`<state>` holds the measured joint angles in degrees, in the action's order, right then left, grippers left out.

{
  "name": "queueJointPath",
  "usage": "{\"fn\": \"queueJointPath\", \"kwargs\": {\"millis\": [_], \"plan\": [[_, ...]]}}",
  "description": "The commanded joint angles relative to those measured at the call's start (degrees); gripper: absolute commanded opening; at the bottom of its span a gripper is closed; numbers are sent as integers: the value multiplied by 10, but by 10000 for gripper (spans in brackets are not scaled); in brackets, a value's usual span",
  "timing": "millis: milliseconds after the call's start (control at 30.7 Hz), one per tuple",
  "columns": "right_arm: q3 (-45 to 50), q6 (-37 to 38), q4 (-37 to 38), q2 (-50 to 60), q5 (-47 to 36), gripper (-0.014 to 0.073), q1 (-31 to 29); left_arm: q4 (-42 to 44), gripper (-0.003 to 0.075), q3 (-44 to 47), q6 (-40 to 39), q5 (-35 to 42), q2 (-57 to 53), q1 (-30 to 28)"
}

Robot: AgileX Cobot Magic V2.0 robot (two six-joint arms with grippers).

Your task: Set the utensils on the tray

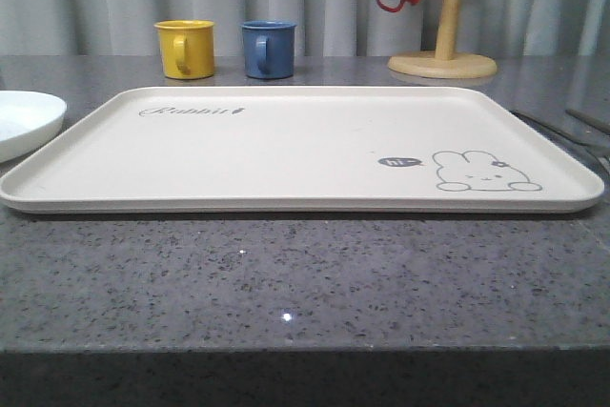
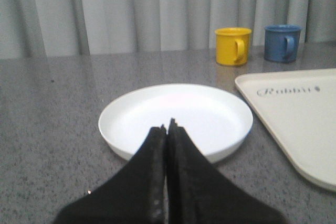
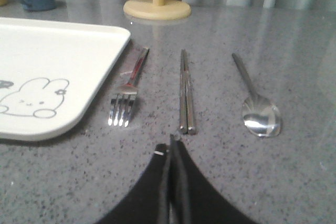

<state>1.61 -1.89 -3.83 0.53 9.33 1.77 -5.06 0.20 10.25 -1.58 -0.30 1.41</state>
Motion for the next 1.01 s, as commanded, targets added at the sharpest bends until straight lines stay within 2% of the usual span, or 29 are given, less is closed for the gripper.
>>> {"fn": "queueJointPath", "kwargs": {"millis": [0, 130, 293, 390, 488, 553, 716, 846, 878, 943, 976], "plan": [[-8, -4, -3, 10, -105, -67, -4, -4, -18, -3, -6, 131, -13, -1], [-28, -4, -5, 10, -146, -67, -4, -4, -18, -33, -6, 162, -13, -1], [-100, -3, -6, 5, -101, -67, -4, -4, -18, -90, -6, 159, 0, -1], [-171, -3, -6, -26, -33, -66, -4, 5, -18, -153, -6, 93, 34, -1], [-228, -3, -6, -75, 14, -57, -4, 26, -18, -213, -6, -5, 98, -1], [-260, -3, -6, -117, 32, -57, -4, 40, -18, -238, -6, -40, 148, -1], [-300, -3, -6, -201, 34, -57, -4, 59, -18, -270, -6, -58, 238, -1], [-300, -3, -6, -224, 25, -56, -4, 51, -12, -272, -6, -58, 253, -1], [-300, -3, -6, -224, 27, -49, -4, 51, 6, -272, -6, -58, 253, -1], [-300, -3, -6, -224, 29, 15, -4, 51, 95, -272, -6, -58, 253, -1], [-300, -3, -6, -224, 29, 72, -4, 51, 163, -272, -6, -59, 253, -1]]}}
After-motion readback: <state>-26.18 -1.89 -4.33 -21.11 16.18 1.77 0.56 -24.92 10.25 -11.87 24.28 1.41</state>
